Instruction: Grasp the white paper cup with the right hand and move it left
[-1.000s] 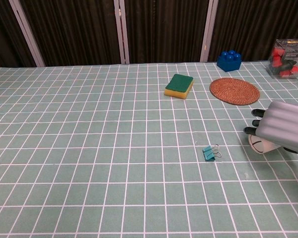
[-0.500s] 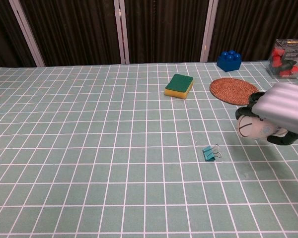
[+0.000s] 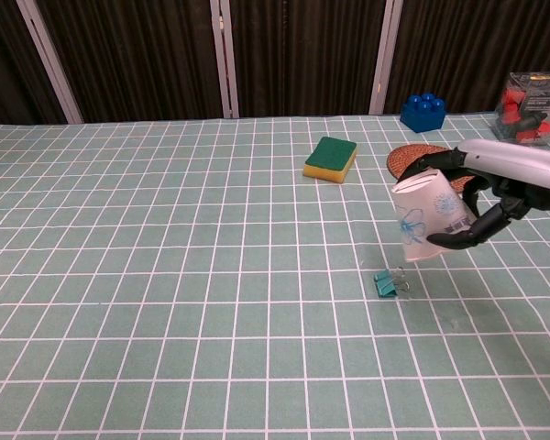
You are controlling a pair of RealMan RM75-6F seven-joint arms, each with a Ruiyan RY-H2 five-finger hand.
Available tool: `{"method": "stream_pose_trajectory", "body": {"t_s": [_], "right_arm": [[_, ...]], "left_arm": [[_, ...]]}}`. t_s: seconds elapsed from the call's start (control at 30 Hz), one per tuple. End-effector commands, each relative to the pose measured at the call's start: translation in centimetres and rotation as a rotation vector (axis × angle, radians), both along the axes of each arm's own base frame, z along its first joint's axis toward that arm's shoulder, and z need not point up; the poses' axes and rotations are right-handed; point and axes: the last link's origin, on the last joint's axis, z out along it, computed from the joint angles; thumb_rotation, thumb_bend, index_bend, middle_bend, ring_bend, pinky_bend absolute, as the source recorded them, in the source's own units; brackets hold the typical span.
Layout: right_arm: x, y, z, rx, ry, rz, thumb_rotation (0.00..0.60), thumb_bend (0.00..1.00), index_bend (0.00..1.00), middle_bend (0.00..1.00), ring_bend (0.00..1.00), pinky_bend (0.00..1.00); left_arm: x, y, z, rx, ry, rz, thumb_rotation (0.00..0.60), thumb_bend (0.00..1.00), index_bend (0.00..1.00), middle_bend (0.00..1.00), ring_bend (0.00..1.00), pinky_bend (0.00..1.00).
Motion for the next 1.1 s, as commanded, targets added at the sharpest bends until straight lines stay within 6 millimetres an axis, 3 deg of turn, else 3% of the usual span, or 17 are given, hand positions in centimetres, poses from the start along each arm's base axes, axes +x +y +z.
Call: {"method": "stream_pose_trajectory", "body": {"t_s": [0.03,0.23,0.43,0.93,1.1], "right_arm": [[1.7,0.2,-1.7,0.083,-0.12,-0.013,0.6,0.27,0.28,0.41,0.22,0.58],[2.7,0.1,-3.6,0.052,-0.125,0.073,0.6,0.27,0.28,0.41,0.22,0.57],[2.4,0.0,-4.9,-0.004,-0.102,0.13,0.6,0.27,0.28,0.41,0.22,0.56],[0.9,-0.5,-6.1,-0.042,-0.068,0.138,0.6,0.27,0.28,0.41,0.2,0.51],[0.4,-0.4,-6.3,-0.033,-0.061,0.13,0.6,0.26,0.28,0.4,0.16,0.44]], "left_arm": [[0.0,0.0,0.0,0.0,0.0,0.001,0.6,0.0,0.0,0.0,0.0,0.0],[-0.1,0.1,0.1,0.002,-0.002,0.004,0.6,0.0,0.0,0.0,0.0,0.0],[-0.2,0.1,0.1,0.0,-0.004,0.007,0.6,0.0,0.0,0.0,0.0,0.0],[-0.2,0.1,0.0,-0.001,0.001,0.008,0.6,0.0,0.0,0.0,0.0,0.0],[-0.2,0.1,-0.1,-0.004,0.003,0.01,0.6,0.0,0.0,0.0,0.0,0.0]]}}
